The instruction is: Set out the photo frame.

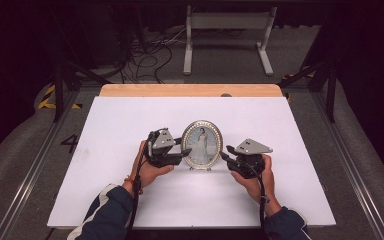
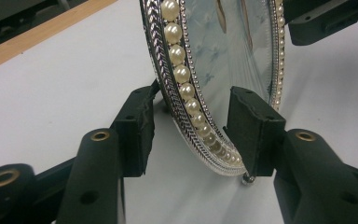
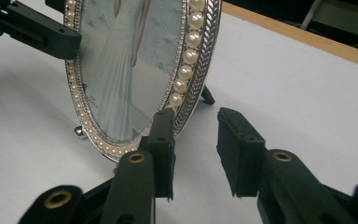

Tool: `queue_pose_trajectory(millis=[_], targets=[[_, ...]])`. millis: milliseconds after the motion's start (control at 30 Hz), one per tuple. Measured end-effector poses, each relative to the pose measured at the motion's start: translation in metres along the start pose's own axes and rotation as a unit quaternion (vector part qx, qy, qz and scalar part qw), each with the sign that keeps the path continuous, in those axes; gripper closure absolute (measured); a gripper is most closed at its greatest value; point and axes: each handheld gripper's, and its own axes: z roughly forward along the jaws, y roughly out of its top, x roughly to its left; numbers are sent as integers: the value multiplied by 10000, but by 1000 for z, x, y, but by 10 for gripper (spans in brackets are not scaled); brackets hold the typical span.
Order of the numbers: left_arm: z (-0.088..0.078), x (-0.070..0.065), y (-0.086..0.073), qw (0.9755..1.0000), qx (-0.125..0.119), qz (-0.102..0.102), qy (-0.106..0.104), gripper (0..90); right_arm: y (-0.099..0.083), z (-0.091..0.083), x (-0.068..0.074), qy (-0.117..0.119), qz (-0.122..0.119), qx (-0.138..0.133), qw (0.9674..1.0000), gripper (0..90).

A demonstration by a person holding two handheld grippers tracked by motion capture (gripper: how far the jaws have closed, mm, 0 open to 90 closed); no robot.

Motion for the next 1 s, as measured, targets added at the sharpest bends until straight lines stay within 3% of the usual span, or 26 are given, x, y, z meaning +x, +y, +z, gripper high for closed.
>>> queue_pose_trajectory(millis=[233,400,500,600,767,1000], targets=[[-3,-2,-1,9996,208,202,30,371,2,2,0,-75,-153,161,9997,458],[-5,-5,-2,9991,337,222,136,278,2,3,1,-208,-228,252,9992,336],[-8,-7,-3,9989,383,227,177,190,1,3,0,-199,-195,255,9993,302],[-10,-6,-6,9991,391,94,139,133,0,3,-1,-247,-197,266,9991,248],[-11,-3,-11,9991,404,-26,131,72,1,2,-1,-235,-219,235,9992,196],[-18,-4,-14,9991,367,136,184,61,1,2,0,-254,-279,264,9989,175]])
